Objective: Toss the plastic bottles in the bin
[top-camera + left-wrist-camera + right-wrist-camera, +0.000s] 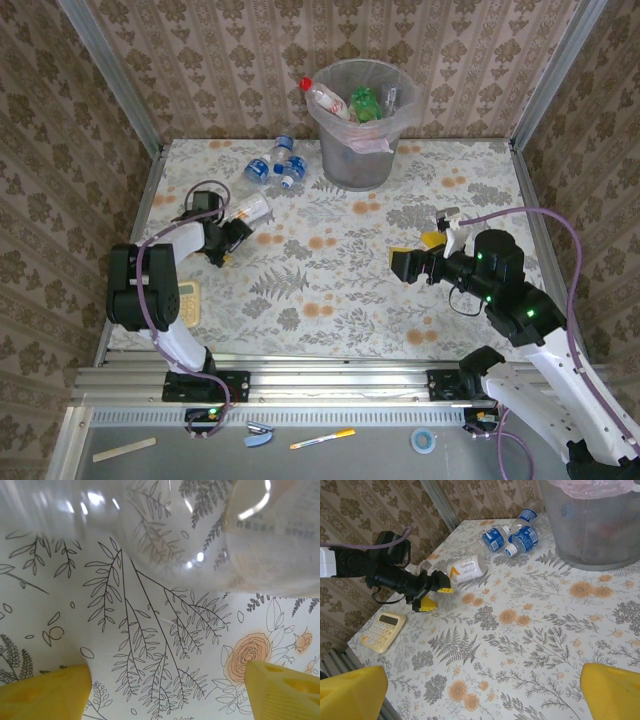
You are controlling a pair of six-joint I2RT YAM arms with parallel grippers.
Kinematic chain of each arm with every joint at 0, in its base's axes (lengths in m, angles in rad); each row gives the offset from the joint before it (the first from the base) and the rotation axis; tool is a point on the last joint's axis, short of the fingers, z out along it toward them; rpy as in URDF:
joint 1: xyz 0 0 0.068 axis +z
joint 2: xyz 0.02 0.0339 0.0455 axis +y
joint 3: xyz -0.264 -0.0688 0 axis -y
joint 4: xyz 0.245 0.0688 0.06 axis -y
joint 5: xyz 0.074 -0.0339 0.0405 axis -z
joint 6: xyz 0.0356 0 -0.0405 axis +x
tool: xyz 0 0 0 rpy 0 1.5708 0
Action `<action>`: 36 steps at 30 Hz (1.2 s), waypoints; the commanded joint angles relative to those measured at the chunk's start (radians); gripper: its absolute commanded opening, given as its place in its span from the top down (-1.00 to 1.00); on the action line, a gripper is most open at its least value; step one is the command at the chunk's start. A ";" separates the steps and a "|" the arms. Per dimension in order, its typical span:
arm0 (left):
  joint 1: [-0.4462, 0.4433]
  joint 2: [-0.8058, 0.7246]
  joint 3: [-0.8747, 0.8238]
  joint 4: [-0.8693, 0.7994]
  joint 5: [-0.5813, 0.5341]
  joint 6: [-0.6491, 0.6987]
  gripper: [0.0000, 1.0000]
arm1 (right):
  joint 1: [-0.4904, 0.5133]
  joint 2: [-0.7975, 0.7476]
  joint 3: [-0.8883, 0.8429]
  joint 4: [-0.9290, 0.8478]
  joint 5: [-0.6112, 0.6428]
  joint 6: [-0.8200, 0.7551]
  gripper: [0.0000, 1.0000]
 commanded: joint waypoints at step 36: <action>-0.245 0.195 0.387 -0.366 -0.433 0.526 -0.77 | 0.011 -0.005 -0.023 -0.005 -0.019 -0.025 -1.00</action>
